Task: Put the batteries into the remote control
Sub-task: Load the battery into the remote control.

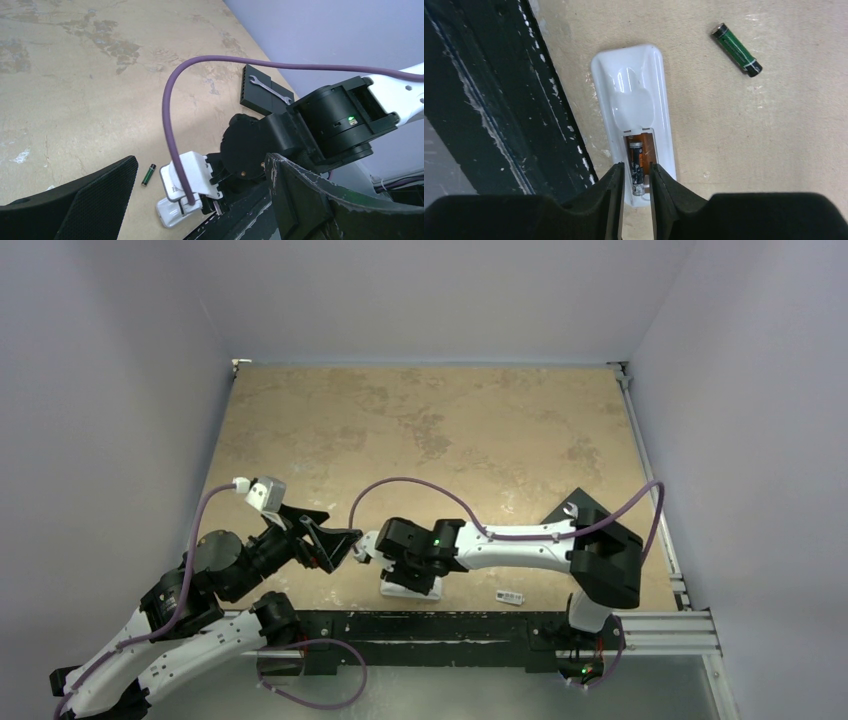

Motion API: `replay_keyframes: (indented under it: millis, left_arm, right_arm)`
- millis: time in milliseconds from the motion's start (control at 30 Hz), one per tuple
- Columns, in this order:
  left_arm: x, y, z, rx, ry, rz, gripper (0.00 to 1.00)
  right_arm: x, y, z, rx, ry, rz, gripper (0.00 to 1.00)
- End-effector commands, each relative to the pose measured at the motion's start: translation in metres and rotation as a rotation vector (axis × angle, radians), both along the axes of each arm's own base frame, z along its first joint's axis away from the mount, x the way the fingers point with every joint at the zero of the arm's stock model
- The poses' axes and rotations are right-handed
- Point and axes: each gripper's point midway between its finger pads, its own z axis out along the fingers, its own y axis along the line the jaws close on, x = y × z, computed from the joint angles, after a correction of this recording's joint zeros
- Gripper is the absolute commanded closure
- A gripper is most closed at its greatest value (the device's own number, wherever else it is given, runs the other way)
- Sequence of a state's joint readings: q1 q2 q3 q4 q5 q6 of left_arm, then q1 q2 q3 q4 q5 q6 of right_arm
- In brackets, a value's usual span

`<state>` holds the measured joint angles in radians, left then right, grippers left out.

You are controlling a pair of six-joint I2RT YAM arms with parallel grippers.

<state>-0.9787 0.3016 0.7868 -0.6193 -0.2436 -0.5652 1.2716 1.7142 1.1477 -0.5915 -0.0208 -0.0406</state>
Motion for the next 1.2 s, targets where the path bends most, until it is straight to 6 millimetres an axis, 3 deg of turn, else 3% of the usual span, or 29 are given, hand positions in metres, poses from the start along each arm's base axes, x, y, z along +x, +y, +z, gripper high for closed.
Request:
replay_keyframes:
  millis: [0,500,800,1167]
  left_arm:
    - [0.001,-0.002,-0.001,-0.012,0.005,0.004,0.01]
    - [0.003,-0.007,-0.008,0.002,0.041,0.005,0.01]
    - [0.006,-0.017,-0.021,0.045,0.094,-0.004,0.01]
    - [0.01,-0.035,-0.066,0.07,0.268,0.024,0.07]
  right_arm:
    - [0.003,0.009,0.033,0.127,-0.02,-0.106,0.68]
    - [0.009,-0.014,0.039,0.192,-0.024,-0.427,0.66]
    - [0.014,-0.031,0.049,0.334,-0.017,-0.658,0.64]
    - [0.017,-0.046,0.071,0.542,0.034,-0.864,0.6]
